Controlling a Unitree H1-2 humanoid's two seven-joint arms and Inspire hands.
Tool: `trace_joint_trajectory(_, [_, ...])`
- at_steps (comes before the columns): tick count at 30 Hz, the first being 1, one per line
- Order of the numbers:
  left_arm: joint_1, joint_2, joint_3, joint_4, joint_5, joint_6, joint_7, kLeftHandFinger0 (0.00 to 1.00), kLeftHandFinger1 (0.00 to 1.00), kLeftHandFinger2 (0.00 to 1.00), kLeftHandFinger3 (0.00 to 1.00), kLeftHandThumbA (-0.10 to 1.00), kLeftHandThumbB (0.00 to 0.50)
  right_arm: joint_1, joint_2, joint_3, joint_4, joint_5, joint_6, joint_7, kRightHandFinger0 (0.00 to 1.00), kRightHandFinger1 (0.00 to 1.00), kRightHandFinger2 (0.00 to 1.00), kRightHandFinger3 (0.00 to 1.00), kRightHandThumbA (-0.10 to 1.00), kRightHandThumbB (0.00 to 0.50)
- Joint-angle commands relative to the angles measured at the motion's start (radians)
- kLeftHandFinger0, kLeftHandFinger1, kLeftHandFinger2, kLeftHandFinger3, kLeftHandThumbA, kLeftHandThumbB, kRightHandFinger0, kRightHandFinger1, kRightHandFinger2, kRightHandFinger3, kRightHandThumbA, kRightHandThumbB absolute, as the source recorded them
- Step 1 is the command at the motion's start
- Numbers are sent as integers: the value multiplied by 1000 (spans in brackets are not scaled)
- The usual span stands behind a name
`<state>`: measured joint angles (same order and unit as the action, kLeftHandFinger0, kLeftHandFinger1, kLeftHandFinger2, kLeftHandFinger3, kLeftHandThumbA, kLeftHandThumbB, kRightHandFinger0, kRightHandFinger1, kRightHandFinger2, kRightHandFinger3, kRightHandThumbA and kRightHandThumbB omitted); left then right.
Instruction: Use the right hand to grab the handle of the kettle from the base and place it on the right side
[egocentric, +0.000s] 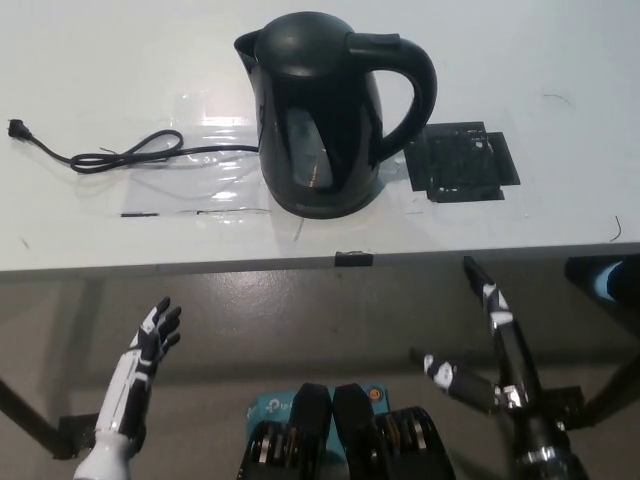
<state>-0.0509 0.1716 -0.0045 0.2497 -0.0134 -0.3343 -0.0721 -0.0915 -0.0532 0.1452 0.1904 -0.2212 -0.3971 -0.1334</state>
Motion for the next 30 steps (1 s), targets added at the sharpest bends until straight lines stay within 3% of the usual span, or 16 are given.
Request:
trace_joint_trajectory(1, [3, 4, -10, -53, -9, -55, -28, 1000, 1000, 1000, 1000, 1000, 500, 11, -6, 11, -97, -14, -73, -94, 1000, 1000, 1000, 1000, 849, 141])
trace_joint_trajectory(5, [6, -4, -16, -66, -24, -51, -40, 1000, 1000, 1000, 1000, 992, 500, 0, 14, -26, -180, -54, -73, -148, 1000, 1000, 1000, 1000, 921, 197])
trace_joint_trajectory(9, [10, -10, -21, -79, -45, -56, -55, 1000, 1000, 1000, 1000, 977, 500, -48, 28, -67, -256, -49, -64, -118, 1000, 1000, 1000, 1000, 933, 188])
trace_joint_trajectory(11, [10, -14, -25, -84, -45, -60, -58, 1000, 1000, 1000, 1000, 975, 500, -89, 32, -81, -296, -40, -2, -96, 1000, 1000, 1000, 1000, 940, 214])
trace_joint_trajectory(22, [50, -34, -33, -126, -65, -74, -64, 1000, 1000, 1000, 1000, 969, 500, -356, 43, -100, -267, -86, 214, -61, 1000, 1000, 1000, 1000, 1000, 252])
trace_joint_trajectory(24, [64, -44, -37, -122, -70, -84, -66, 1000, 1000, 1000, 1000, 957, 500, -421, 45, -98, -220, -92, 240, -64, 1000, 1000, 1000, 1000, 964, 244])
trace_joint_trajectory(25, [65, -45, -37, -122, -71, -84, -67, 1000, 1000, 1000, 1000, 955, 500, -431, 46, -97, -212, -92, 242, -65, 1000, 1000, 1000, 1000, 937, 217])
trace_joint_trajectory(27, [68, -55, -41, -114, -71, -79, -68, 1000, 1000, 1000, 1000, 938, 500, -511, 46, -96, -142, -87, 259, -65, 1000, 1000, 1000, 1000, 927, 241])
trace_joint_trajectory(30, [76, -58, -44, -106, -47, -75, -62, 1000, 1000, 1000, 1000, 956, 500, -590, 43, -91, -48, -82, 273, -62, 1000, 1000, 1000, 1000, 785, 232])
